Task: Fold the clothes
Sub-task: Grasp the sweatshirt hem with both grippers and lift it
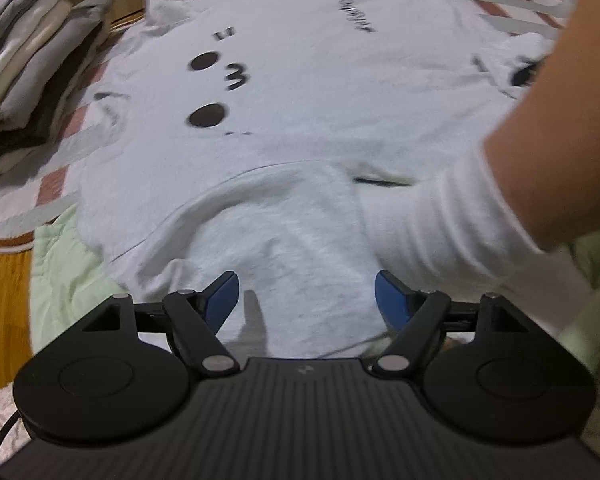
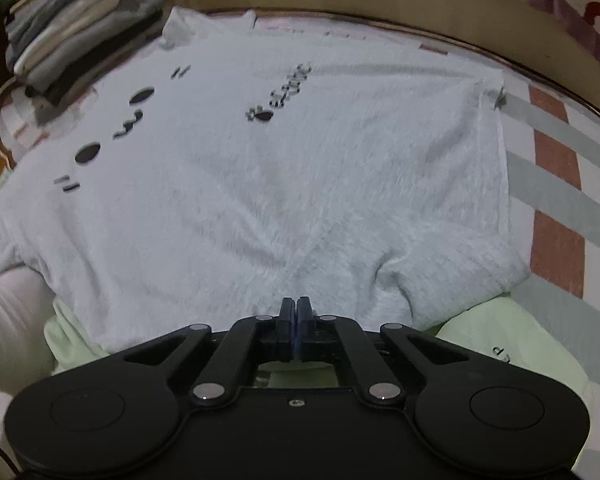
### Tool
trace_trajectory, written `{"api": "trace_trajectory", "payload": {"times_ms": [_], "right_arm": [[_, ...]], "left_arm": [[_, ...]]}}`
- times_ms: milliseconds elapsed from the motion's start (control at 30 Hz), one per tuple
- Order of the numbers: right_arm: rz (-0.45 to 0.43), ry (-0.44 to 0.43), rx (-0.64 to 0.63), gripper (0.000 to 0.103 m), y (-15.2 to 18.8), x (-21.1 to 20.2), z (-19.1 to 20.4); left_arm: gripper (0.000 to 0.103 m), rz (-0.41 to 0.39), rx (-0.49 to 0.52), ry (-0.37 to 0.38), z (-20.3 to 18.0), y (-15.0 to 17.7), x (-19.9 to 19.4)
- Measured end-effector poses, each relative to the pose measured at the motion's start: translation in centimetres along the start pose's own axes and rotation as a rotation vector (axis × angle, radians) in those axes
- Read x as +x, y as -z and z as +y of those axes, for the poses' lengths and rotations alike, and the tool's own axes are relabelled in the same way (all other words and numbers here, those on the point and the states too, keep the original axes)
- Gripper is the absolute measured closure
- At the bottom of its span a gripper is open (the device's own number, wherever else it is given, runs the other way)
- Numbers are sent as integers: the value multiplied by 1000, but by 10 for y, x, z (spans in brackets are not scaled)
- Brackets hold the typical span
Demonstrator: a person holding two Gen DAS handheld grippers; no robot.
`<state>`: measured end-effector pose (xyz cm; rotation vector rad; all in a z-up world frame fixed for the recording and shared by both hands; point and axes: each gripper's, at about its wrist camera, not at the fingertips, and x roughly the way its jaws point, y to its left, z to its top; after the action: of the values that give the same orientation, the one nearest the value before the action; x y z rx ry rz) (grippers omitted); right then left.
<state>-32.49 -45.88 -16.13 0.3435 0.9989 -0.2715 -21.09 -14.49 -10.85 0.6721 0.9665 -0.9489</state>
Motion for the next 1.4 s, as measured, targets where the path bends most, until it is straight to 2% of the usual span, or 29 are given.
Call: {"api": "trace_trajectory", "payload": {"times_ms": [133,233,300,333,367,433,467,567,600,633,667,733,800,933,1033,1067,1100,1133,1167,1300,1400], "right_arm": [[-60,-16,27,103,-4,-10,-6],[-96,-28,55,103,-8,-17,-13],[-129,-16,64,103,-9,-23,-16],[-140,-9,63,103,-10,-26,-18],[-150,-2,62,103,-11,-28,-21],[-156,3,65,103,-13,-32,-27],[-150,-1,66,101,-15,-32,-31],[-128,7,17,87,-22,-31,-37],[-121,9,0,78,-24,-31,-39],[-114,12,-17,57,-27,-30,-41],[-107,14,-33,46,-29,-30,-44],[-92,19,-66,44,-34,-29,-48],[-81,20,-94,39,-38,-28,-53],[-119,-66,-46,36,-39,-22,-74],[-147,-130,-10,36,-39,-18,-91],[-157,-152,2,41,-39,-17,-96],[-166,-173,14,52,-39,-16,-102],[-175,-194,26,86,-39,-14,-107],[-184,-216,38,98,-39,-13,-113],[-232,-295,85,98,-40,-11,-134],[-408,-262,101,98,-51,-52,-149]], "left_arm": [[24,28,33,0,-10,0,12],[24,50,30,-92,-9,-2,24],[29,29,11,-128,-1,-3,23],[40,13,4,-144,4,-5,20],[59,-5,-1,-160,8,-8,16],[81,-42,-12,-192,16,-14,7],[85,-60,-12,-205,20,-17,5],[97,-117,0,-236,34,-29,2],[97,-136,2,-245,38,-34,3],[97,-152,5,-253,41,-38,3],[98,-166,9,-261,43,-43,2],[98,-199,12,-275,46,-50,0],[98,-234,15,-288,48,-57,-3],[98,-264,5,-299,51,-63,-4],[98,-271,5,-309,51,-63,-4],[98,-274,10,-315,50,-63,-5],[98,-279,16,-323,50,-64,-6],[98,-284,24,-331,50,-64,-7],[98,-286,38,-340,50,-65,-6],[98,-277,149,-392,57,-84,-10],[98,-286,214,-409,72,-116,-26]]}}
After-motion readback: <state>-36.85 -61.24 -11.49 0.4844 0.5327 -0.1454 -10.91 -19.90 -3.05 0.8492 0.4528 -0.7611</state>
